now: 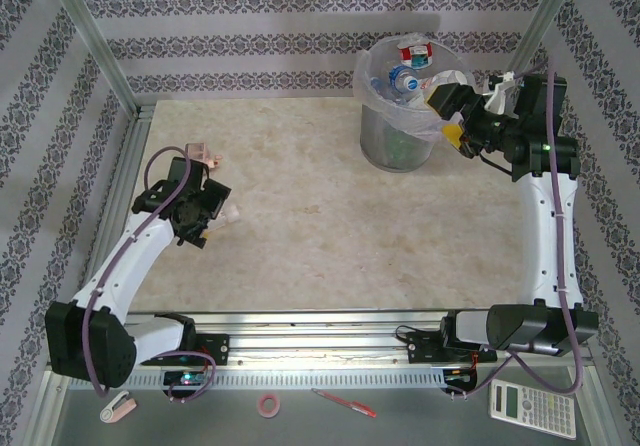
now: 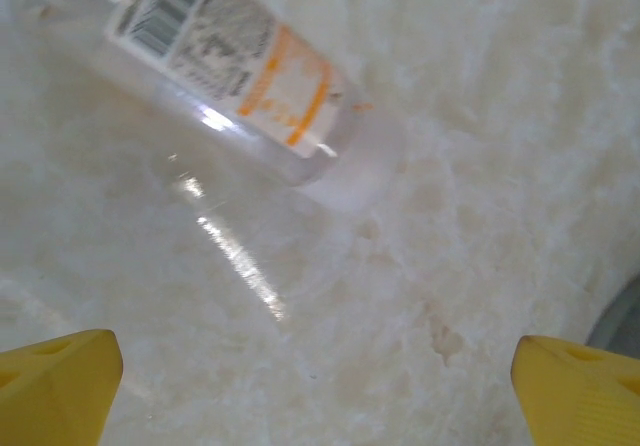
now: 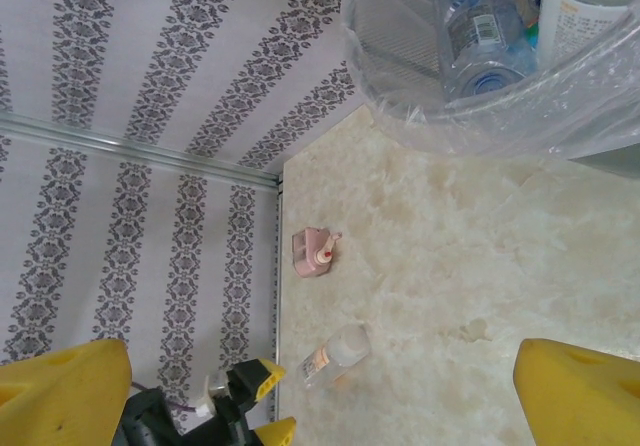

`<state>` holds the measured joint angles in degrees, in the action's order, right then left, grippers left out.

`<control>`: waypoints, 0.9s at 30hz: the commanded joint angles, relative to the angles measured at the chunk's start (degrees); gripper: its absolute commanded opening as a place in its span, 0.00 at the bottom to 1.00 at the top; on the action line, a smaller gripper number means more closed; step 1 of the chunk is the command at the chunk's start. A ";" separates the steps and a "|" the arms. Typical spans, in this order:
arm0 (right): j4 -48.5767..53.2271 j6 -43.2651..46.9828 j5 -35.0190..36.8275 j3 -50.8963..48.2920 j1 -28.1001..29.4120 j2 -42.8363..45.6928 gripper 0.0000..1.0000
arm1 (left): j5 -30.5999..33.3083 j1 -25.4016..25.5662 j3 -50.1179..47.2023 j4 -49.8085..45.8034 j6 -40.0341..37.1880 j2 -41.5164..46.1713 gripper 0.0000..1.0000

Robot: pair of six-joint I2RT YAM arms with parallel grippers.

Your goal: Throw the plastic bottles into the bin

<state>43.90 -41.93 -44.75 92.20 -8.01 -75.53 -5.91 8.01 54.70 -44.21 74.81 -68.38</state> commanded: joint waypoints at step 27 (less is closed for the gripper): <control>0.36 0.36 -6.14 -1.71 1.47 6.42 0.98 | 5.23 -6.25 11.74 -1.16 4.06 -29.57 1.00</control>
<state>43.46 -43.05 -49.32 90.94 -6.24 -70.59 -1.04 2.48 64.73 -44.97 80.64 -96.86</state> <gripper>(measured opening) 0.978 0.998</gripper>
